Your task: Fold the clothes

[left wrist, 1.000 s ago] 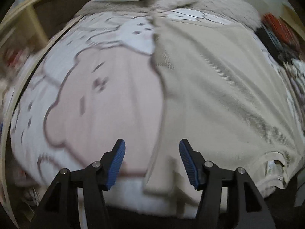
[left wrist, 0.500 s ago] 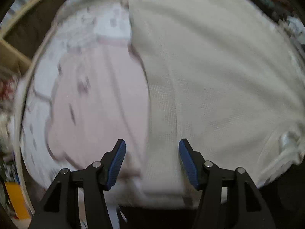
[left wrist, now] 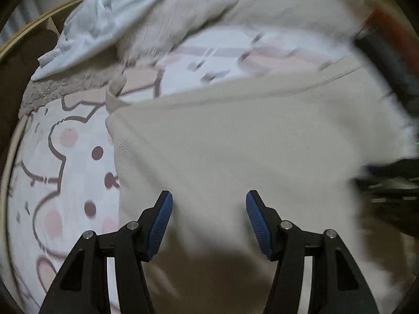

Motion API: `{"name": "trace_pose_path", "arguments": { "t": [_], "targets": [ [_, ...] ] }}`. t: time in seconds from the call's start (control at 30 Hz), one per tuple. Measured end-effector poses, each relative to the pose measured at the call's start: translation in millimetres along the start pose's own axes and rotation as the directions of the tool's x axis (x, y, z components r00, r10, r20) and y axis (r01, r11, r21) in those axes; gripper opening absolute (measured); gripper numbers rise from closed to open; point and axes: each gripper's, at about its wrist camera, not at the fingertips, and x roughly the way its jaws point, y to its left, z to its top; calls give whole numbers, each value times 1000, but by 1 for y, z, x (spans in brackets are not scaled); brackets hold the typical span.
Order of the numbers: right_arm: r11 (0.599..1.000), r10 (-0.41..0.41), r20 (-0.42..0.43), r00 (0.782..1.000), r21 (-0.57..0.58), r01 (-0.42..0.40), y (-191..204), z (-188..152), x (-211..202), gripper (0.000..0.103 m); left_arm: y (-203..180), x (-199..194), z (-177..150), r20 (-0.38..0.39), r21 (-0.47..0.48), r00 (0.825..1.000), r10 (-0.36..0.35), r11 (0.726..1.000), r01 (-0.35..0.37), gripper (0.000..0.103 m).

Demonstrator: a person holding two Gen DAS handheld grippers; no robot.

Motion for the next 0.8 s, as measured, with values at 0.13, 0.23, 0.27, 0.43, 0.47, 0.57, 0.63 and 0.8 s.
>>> {"name": "trace_pose_path", "arguments": {
  "t": [0.13, 0.23, 0.27, 0.43, 0.47, 0.57, 0.63, 0.8],
  "targets": [
    [999, -37, 46, 998, -18, 38, 11, 29, 19, 35, 26, 38, 6, -3, -32, 999, 38, 999, -38, 68],
    [1000, 1, 45, 999, 19, -2, 3, 52, 30, 35, 42, 52, 13, 23, -55, 999, 40, 998, -39, 72],
    [1000, 3, 49, 999, 20, -4, 1, 59, 32, 34, 42, 54, 16, 34, -49, 998, 53, 997, -51, 74],
    [998, -56, 82, 995, 5, 56, 8, 87, 41, 35, 47, 69, 36, 71, -49, 993, 94, 995, -90, 84],
    [998, -62, 86, 994, 14, 61, 9, 94, 44, 35, 49, 73, 40, 76, -53, 992, 99, 994, -95, 84],
    [997, -73, 92, 993, 37, 70, 7, 112, 49, 35, 48, 80, 54, 88, -52, 989, 123, 992, -118, 85],
    [996, -80, 90, 993, 50, 75, 6, 121, 52, 35, 48, 85, 63, 93, -57, 986, 136, 990, -132, 85],
    [996, -83, 84, 993, 34, 80, 2, 127, 54, 34, 53, 90, 73, 76, -101, 987, 140, 986, -132, 88]
  ]
}}
